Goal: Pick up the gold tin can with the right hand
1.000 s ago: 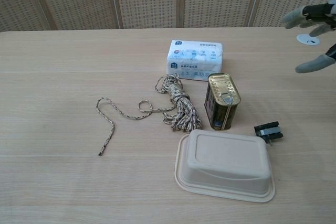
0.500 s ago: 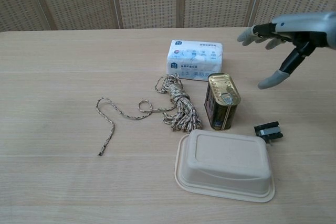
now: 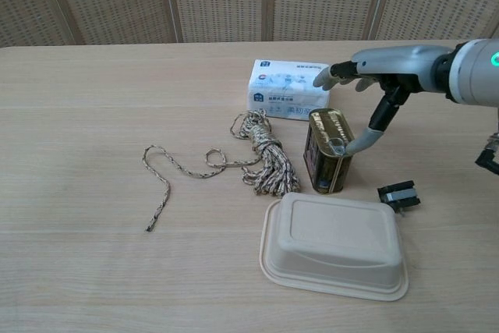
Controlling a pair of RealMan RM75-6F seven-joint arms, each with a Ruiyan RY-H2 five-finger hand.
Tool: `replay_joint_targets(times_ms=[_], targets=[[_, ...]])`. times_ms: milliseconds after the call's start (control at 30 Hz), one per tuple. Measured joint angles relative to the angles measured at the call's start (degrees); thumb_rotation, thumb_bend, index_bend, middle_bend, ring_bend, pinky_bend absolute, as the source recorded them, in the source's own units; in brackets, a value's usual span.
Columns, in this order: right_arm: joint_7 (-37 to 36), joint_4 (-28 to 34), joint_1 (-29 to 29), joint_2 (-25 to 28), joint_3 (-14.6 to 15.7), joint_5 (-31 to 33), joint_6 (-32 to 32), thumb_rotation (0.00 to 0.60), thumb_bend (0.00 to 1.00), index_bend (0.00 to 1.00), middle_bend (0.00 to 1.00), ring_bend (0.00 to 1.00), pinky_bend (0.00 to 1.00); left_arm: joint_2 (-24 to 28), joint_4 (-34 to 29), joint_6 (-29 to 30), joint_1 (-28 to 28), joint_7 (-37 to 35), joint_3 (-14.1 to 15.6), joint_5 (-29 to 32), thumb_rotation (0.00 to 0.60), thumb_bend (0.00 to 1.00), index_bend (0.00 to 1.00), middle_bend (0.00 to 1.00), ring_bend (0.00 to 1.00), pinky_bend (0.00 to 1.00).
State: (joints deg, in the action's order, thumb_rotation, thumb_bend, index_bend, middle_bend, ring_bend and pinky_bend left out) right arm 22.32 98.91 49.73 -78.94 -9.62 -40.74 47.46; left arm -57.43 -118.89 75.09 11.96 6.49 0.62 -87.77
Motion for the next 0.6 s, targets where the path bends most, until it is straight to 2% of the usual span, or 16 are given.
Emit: replay_joint_targets(times_ms=[300,600], targets=[[4.24,-1.07,3.63,-3.85,0.23,4.98,3.14,0.600,0.10,0.00,0.00,0.00,0.00,-0.16,0.87,-0.23,0.28,-1.16,-0.12,0.02,0.600,0.14,0.00,0.00,0.00,0.00],[5.77,-1.70,5.67,-6.22,0.04,6.41,4.35,0.600,0.10,0.00,0.00,0.00,0.00,-0.16,1.36,0.03,0.11,-1.78,0.05,-0.05,0.600,0.14,0.00,0.00,0.00,0.00]])
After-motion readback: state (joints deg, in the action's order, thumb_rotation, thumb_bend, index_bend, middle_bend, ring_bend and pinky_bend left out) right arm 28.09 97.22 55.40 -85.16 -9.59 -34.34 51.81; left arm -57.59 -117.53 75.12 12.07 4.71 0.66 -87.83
